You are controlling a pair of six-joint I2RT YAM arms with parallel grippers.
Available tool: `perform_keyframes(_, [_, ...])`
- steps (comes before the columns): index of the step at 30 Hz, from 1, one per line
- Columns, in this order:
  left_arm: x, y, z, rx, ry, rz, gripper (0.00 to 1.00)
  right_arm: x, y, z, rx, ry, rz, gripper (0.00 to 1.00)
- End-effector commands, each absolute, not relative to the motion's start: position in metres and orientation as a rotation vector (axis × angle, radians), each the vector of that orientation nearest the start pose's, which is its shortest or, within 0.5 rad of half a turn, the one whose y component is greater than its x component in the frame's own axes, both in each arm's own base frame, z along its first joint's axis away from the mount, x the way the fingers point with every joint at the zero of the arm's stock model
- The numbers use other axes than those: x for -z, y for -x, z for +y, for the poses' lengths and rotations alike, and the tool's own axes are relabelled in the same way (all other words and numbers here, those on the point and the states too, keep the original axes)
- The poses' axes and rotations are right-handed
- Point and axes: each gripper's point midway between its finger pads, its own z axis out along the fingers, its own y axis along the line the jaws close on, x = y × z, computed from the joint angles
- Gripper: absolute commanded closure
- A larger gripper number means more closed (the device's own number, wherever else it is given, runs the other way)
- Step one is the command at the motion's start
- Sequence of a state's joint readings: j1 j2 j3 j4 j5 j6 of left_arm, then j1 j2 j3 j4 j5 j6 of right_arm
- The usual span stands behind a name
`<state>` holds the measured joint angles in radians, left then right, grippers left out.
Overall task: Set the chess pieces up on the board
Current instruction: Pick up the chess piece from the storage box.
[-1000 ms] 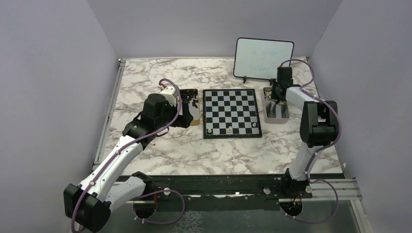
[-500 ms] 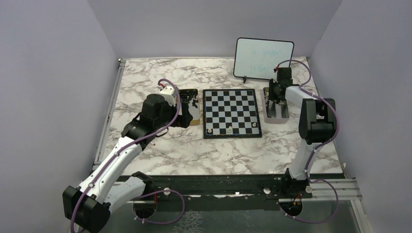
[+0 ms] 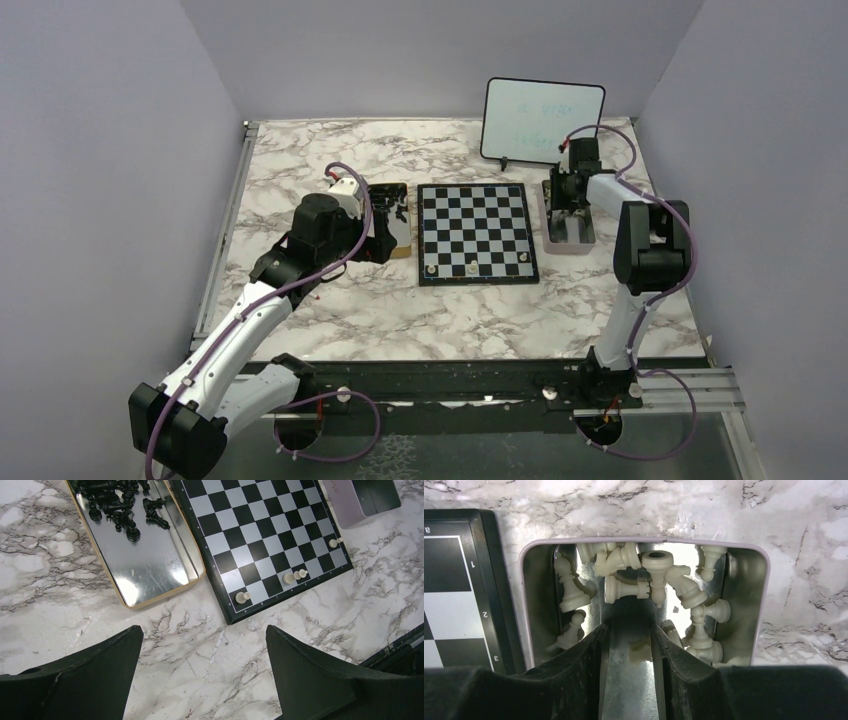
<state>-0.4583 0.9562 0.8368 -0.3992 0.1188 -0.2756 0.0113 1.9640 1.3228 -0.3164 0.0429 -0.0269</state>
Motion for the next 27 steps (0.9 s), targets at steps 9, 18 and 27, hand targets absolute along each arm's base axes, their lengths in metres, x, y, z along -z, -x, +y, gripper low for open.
perform_keyframes(9, [-0.208,-0.265,-0.164,0.555,-0.264,2.091,0.07,-0.076,-0.463,-0.003,0.041,-0.001,2.501,0.59])
perform_keyframes(18, [-0.209,-0.264,-0.166,0.568,-0.264,2.093,0.07,-0.109,-0.477,-0.009,0.104,0.129,2.338,0.58])
perform_keyframes(27, [-0.209,-0.262,-0.17,0.598,-0.279,2.093,0.07,-0.101,-0.469,-0.014,0.121,0.03,2.408,0.59])
